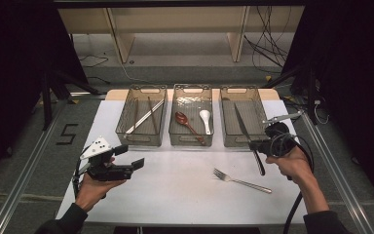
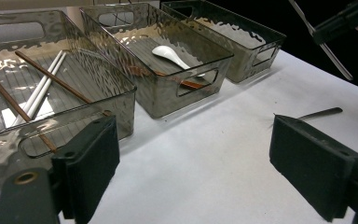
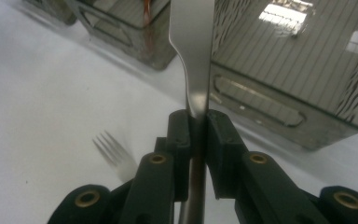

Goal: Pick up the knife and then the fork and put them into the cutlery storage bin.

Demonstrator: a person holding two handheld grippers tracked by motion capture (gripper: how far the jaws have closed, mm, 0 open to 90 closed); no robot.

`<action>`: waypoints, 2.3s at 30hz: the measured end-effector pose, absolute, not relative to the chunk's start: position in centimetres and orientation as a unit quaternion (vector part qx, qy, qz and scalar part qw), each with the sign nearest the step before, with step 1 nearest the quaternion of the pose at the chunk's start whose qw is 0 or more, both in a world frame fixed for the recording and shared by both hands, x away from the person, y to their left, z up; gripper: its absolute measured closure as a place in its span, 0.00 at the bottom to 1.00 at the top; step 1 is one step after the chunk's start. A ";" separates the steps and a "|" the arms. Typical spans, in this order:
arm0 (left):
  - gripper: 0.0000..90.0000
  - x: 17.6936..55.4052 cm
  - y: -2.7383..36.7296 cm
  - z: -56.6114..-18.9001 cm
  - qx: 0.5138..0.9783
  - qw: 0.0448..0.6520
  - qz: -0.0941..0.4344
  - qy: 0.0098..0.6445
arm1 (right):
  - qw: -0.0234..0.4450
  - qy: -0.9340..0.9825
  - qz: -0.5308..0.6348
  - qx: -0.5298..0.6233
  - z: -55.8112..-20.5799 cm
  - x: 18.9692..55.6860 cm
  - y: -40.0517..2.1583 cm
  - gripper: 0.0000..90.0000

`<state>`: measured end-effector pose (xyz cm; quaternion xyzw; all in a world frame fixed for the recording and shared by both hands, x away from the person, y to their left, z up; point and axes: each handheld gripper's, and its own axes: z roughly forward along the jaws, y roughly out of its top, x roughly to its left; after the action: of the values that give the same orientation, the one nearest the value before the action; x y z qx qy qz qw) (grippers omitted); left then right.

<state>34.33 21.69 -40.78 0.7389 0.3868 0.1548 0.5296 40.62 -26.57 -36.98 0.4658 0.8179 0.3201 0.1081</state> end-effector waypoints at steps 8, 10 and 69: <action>0.17 34.3 21.7 -40.8 0.738 0.530 0.157 0.386 | 0.121 0.804 0.337 0.475 -35.6 42.5 -26.7 0.90; 0.17 34.3 21.7 -40.8 0.739 0.530 0.158 0.385 | 0.122 0.801 0.341 0.476 -35.3 43.1 -26.6 0.90; 0.17 34.3 21.8 -40.7 0.737 0.536 0.156 0.383 | 0.180 0.745 0.315 0.559 -34.7 53.5 -25.6 0.90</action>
<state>34.30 21.81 -40.72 0.7366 0.3826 0.1555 0.5356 53.51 -25.56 -34.68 0.5593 0.7454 0.3147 0.1803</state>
